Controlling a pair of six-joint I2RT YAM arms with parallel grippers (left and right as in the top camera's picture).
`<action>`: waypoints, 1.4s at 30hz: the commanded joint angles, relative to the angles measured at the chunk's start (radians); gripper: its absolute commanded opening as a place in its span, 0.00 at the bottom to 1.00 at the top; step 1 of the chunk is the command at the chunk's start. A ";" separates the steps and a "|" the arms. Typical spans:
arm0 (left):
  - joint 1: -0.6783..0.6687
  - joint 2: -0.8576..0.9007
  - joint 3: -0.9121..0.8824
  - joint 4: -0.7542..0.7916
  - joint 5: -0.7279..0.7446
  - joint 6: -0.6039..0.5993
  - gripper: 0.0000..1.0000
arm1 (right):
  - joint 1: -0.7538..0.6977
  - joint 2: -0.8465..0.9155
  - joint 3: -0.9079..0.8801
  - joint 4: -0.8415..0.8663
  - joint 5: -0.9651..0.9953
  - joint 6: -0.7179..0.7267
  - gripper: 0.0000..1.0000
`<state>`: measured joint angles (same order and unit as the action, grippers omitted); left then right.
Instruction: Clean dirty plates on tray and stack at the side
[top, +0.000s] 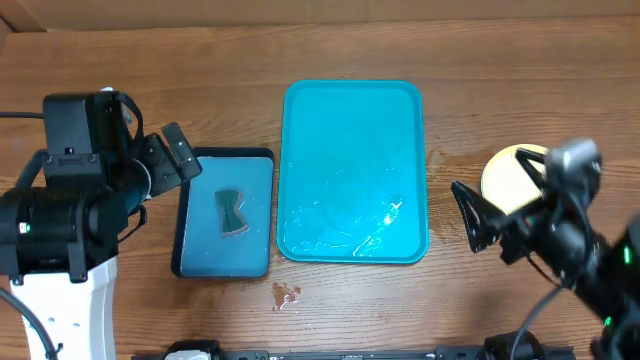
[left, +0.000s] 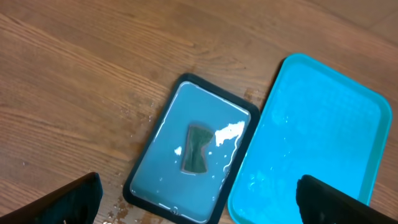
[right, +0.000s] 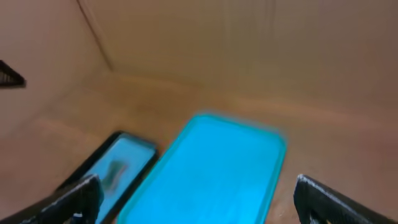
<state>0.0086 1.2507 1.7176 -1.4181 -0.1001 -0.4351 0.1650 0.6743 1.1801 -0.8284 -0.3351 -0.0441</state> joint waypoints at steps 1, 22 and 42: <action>0.004 0.022 0.018 0.001 0.008 0.005 1.00 | -0.021 -0.156 -0.206 0.093 0.032 -0.062 1.00; 0.004 0.175 0.018 0.001 0.008 0.005 1.00 | -0.090 -0.672 -1.125 0.731 0.016 0.163 1.00; 0.004 0.316 0.018 0.001 0.008 0.005 1.00 | -0.088 -0.668 -1.172 0.772 0.021 0.179 1.00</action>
<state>0.0086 1.5517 1.7195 -1.4178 -0.0971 -0.4351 0.0792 0.0132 0.0181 -0.0605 -0.3103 0.1280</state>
